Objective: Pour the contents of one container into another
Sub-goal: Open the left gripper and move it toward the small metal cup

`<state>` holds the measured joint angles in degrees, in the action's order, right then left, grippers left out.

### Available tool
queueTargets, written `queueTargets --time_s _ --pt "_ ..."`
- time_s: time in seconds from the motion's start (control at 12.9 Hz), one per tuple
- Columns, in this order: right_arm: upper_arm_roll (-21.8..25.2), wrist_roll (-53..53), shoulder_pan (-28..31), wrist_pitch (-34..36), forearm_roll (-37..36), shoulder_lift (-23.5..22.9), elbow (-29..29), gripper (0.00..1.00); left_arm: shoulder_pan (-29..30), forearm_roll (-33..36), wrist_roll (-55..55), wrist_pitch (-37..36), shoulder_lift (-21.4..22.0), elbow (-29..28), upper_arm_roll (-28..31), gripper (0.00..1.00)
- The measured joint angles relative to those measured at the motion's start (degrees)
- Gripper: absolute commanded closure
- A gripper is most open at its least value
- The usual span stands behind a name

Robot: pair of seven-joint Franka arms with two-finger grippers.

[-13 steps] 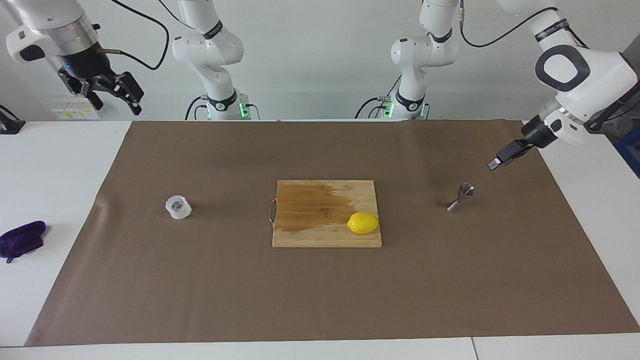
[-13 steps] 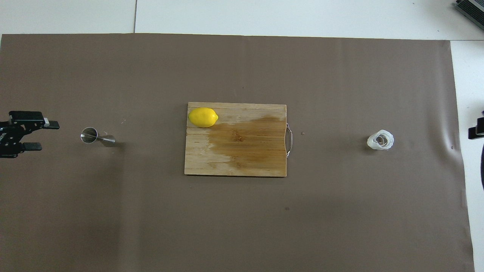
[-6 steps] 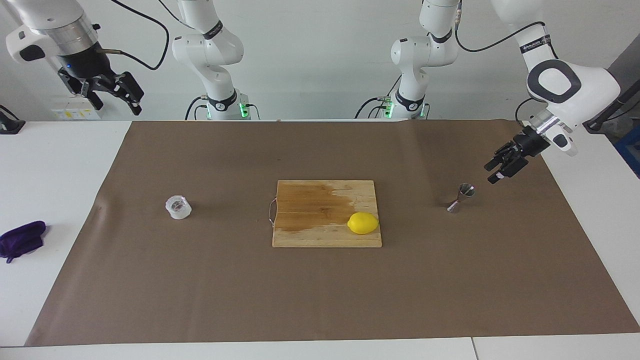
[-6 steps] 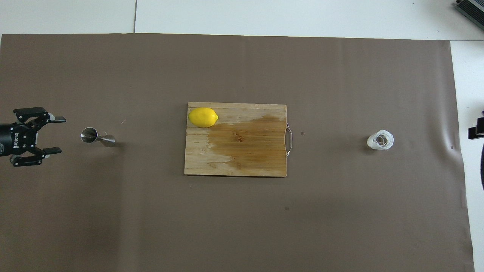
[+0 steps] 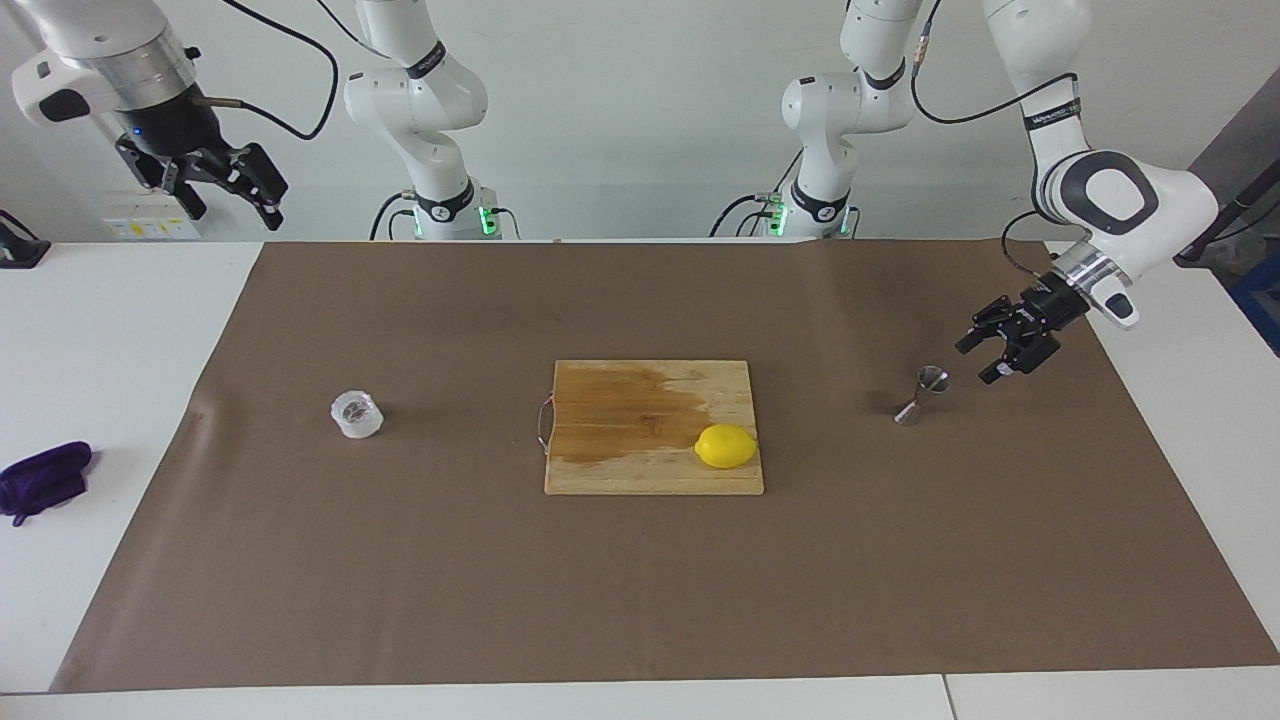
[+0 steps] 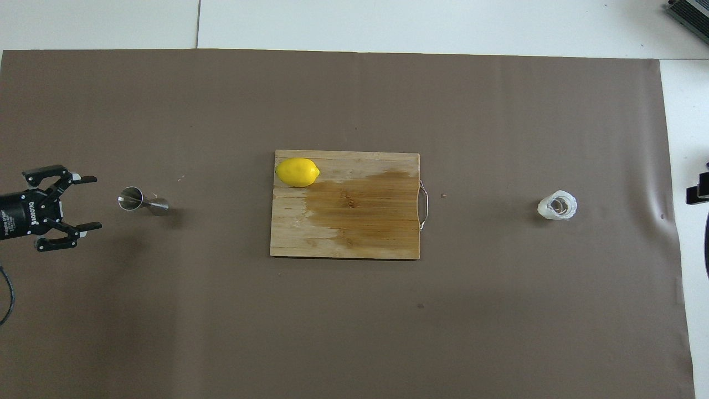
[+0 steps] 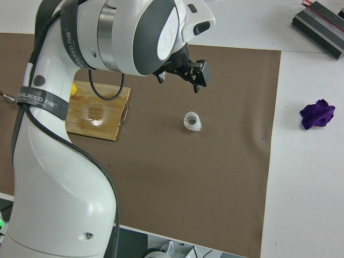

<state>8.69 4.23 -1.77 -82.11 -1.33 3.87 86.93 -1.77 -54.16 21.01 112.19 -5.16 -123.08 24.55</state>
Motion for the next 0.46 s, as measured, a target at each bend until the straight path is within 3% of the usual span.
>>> queueTargets --time_s 0.23,0.46 --pt "0.0 0.0 0.0 0.0 0.0 0.0 0.0 0.0 0.07 -2.6 -0.05 -4.83 -3.09 -0.08 4.36 0.0" --pt "0.0 0.0 0.0 0.0 0.0 0.0 0.0 0.0 0.08 -6.34 0.21 -6.75 -3.39 -0.66 5.51 0.0"
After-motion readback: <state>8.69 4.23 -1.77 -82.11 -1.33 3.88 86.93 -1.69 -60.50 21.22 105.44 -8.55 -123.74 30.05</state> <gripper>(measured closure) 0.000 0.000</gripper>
